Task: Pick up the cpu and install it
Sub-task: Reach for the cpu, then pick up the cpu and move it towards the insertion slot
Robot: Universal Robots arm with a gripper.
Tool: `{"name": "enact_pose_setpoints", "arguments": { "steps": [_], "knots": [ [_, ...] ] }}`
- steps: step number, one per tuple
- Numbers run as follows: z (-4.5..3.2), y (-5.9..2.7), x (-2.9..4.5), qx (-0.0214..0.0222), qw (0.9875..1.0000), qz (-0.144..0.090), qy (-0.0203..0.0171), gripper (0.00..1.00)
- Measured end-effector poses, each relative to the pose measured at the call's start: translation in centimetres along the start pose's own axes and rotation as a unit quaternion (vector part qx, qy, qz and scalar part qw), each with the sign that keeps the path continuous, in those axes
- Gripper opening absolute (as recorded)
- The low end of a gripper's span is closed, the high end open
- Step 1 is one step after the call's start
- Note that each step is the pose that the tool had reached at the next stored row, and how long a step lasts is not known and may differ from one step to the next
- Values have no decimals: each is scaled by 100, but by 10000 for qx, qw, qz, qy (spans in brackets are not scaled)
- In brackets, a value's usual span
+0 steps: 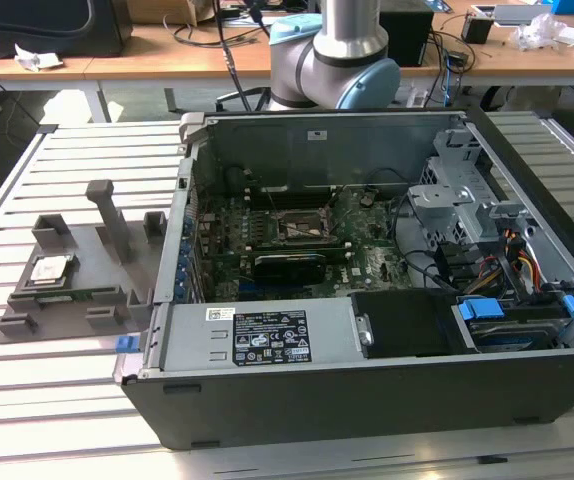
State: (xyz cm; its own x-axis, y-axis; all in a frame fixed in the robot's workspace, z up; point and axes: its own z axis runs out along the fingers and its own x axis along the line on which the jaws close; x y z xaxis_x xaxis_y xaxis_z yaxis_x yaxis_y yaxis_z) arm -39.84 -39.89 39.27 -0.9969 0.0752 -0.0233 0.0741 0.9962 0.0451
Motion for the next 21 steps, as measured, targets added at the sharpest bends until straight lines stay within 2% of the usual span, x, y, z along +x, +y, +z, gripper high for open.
{"name": "enact_pose_setpoints", "arguments": {
  "steps": [8, 21],
  "knots": [
    [-1, -4, 57, 0, 10000, 1, 0, 11],
    [0, -5, 70, 0, 10000, 0, 0, 11]
  ]
}}
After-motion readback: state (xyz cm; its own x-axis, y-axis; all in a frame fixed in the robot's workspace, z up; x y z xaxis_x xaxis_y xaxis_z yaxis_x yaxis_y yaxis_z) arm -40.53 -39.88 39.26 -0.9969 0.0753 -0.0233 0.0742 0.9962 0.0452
